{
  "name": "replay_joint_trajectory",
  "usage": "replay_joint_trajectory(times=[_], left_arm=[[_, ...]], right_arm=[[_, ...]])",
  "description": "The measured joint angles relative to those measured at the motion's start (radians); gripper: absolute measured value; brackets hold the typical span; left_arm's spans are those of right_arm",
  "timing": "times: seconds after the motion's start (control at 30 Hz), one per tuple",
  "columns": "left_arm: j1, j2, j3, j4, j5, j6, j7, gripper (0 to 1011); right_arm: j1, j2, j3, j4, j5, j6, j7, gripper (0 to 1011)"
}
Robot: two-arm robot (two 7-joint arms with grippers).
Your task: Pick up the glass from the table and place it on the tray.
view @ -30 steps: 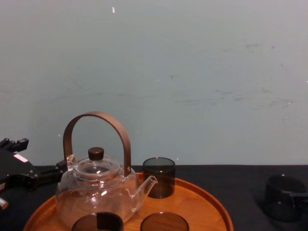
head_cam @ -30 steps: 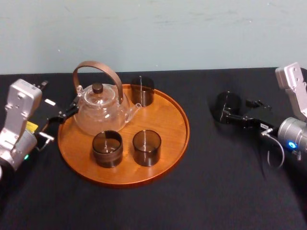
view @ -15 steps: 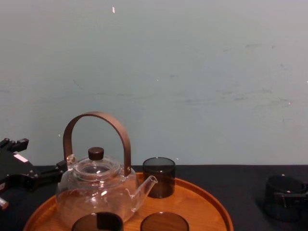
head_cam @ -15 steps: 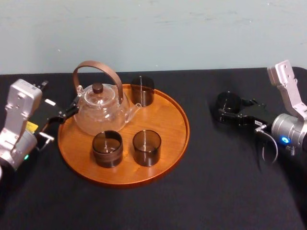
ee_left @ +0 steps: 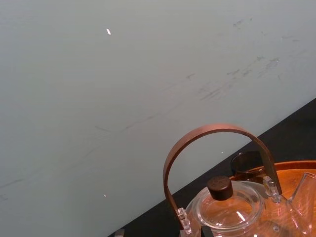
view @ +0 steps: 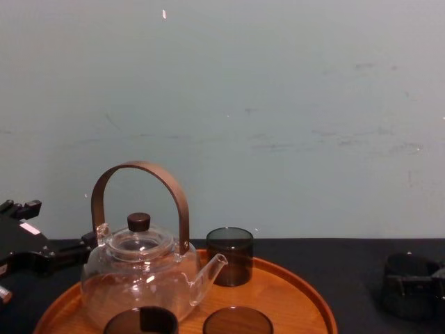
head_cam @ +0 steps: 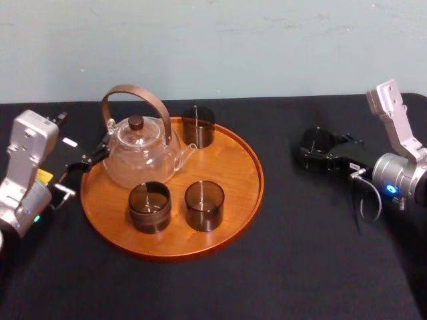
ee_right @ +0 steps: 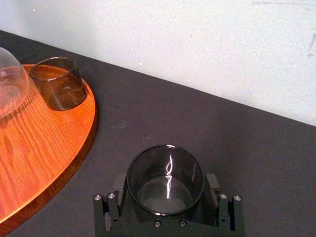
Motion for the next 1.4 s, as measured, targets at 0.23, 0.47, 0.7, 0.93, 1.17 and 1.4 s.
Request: replay_joint_trajectory(times=[0.23,0.47,0.7,0.93,1.17,1.4], left_arm=[[0.0,0.0,0.0,0.0,0.0,0.0,0.0,1001],[0.0,0.0,0.0,0.0,0.0,0.0,0.0,1001],[0.0,0.0,0.0,0.0,0.0,0.0,0.0,1002],[0.0,0.0,0.0,0.0,0.0,0.0,0.0,1001],[0.0,0.0,0.0,0.0,0.0,0.0,0.0,1001],[0.0,0.0,0.0,0.0,0.0,0.0,0.0,1001]], right_arm=[[0.017,-0.011,-0.006,0.024,-0.004,-0.013,0.013,1002],[0.036,-0.021,-0.014,0.054,-0.013,-0.019,0.018,1002],[0.035,-0.02,-0.013,0.051,-0.013,-0.019,0.018,1002],[0.033,-0.019,-0.013,0.048,-0.012,-0.019,0.017,1002],[0.032,-0.018,-0.012,0.047,-0.011,-0.018,0.017,918],[0.032,-0.018,-0.011,0.046,-0.01,-0.018,0.017,905]])
